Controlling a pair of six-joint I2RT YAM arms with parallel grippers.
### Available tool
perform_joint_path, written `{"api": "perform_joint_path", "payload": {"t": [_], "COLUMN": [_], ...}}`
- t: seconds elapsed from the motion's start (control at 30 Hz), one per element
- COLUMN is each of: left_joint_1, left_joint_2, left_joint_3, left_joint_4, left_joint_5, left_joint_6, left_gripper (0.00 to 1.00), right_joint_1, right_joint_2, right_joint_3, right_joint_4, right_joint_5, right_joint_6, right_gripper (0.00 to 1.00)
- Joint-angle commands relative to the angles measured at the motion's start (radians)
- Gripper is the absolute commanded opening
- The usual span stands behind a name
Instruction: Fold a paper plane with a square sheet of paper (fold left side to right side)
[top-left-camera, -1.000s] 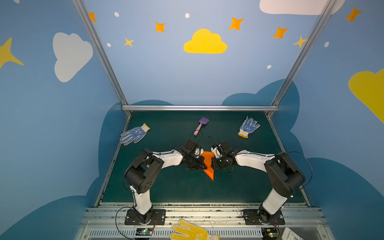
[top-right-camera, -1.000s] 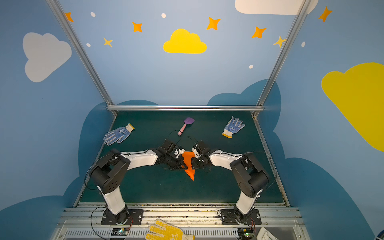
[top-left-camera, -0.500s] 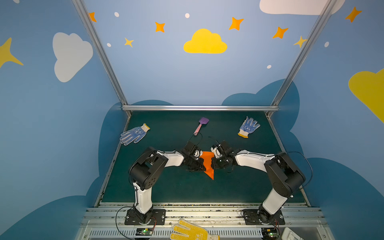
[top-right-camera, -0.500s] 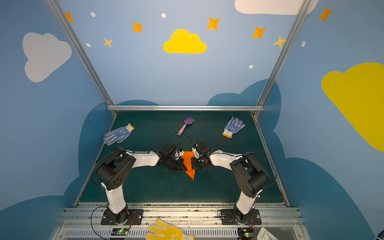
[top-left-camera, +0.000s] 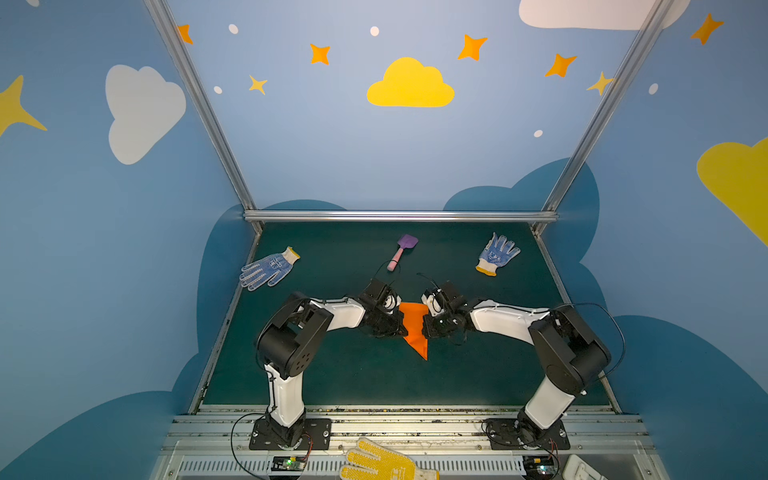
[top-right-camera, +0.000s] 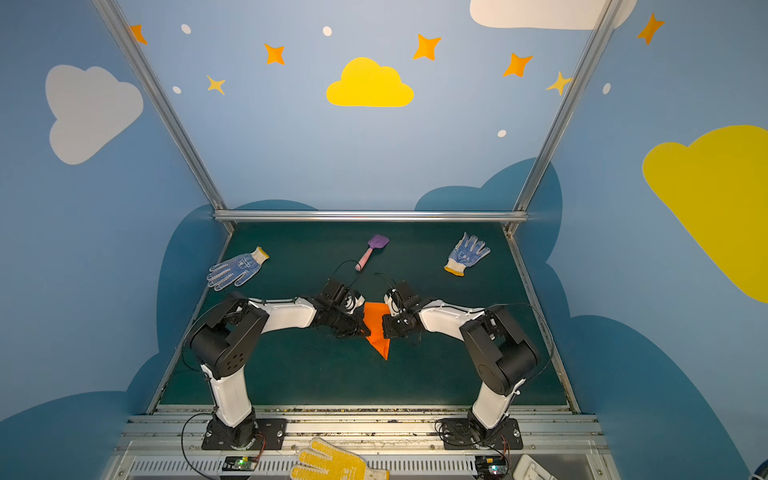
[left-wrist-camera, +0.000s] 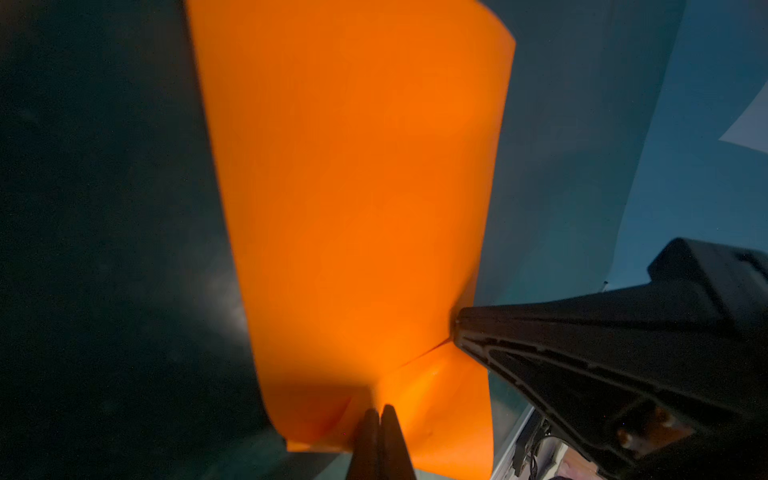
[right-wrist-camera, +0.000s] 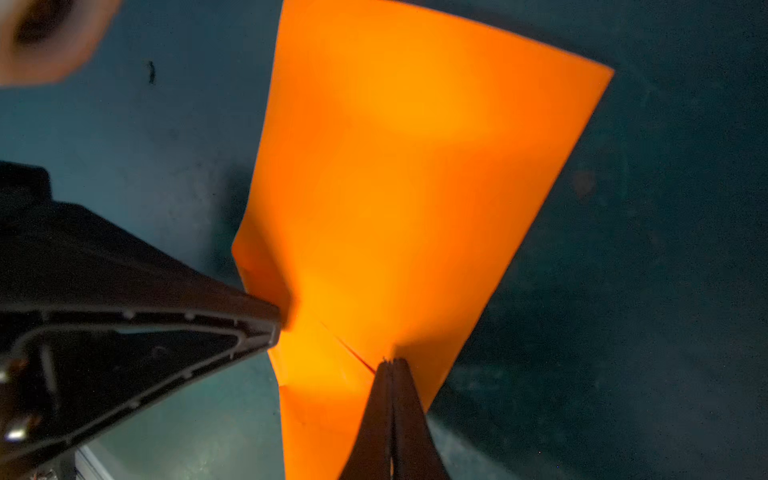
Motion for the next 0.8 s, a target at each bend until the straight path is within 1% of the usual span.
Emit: {"api": "perform_joint_path", "payload": {"t": [0.0, 0.17, 0.2, 0.27, 0.3, 0.33, 0.4, 0.43, 0.6, 0.77], "left_joint_1": [0.001, -0.010, -0.010, -0.012, -0.014, -0.016, -0.017, -0.020, -0.028, -0.027], "left_joint_2": [0.033, 0.039, 0.040, 0.039, 0.039, 0.037, 0.037, 0.037, 0.036, 0.032], "left_joint_3": [0.005, -0.038, -0.046, -0.064, -0.072, -0.081, -0.093, -0.097, -0.110, -0.111], "left_joint_4": [-0.019, 0.023, 0.033, 0.046, 0.051, 0.062, 0.071, 0.076, 0.087, 0.079], "left_joint_5": [-0.009, -0.019, -0.022, -0.038, -0.045, -0.052, -0.063, -0.067, -0.082, -0.086], "left_joint_6": [0.016, -0.014, -0.024, -0.045, -0.055, -0.065, -0.082, -0.092, -0.116, -0.118], "left_gripper": [0.04, 0.04, 0.04, 0.04, 0.04, 0.04, 0.04, 0.04, 0.04, 0.04], "right_joint_1": [-0.004, -0.006, -0.006, -0.006, -0.006, -0.005, -0.003, 0.003, 0.062, 0.147], "right_joint_2": [0.028, 0.019, 0.010, -0.027, -0.052, -0.082, -0.135, -0.154, -0.196, -0.172], "right_joint_3": [-0.028, 0.010, 0.023, 0.048, 0.055, 0.060, 0.062, 0.059, 0.028, 0.005], "right_joint_4": [-0.019, -0.049, -0.060, -0.091, -0.100, -0.110, -0.123, -0.124, -0.114, -0.070], "right_joint_5": [0.016, -0.001, -0.006, -0.011, -0.012, -0.013, -0.022, -0.033, -0.044, -0.026], "right_joint_6": [-0.009, -0.010, -0.010, -0.006, -0.001, 0.008, 0.034, 0.050, 0.127, 0.180], "right_gripper": [0.00, 0.00, 0.05, 0.22, 0.26, 0.30, 0.33, 0.29, 0.01, 0.00]}}
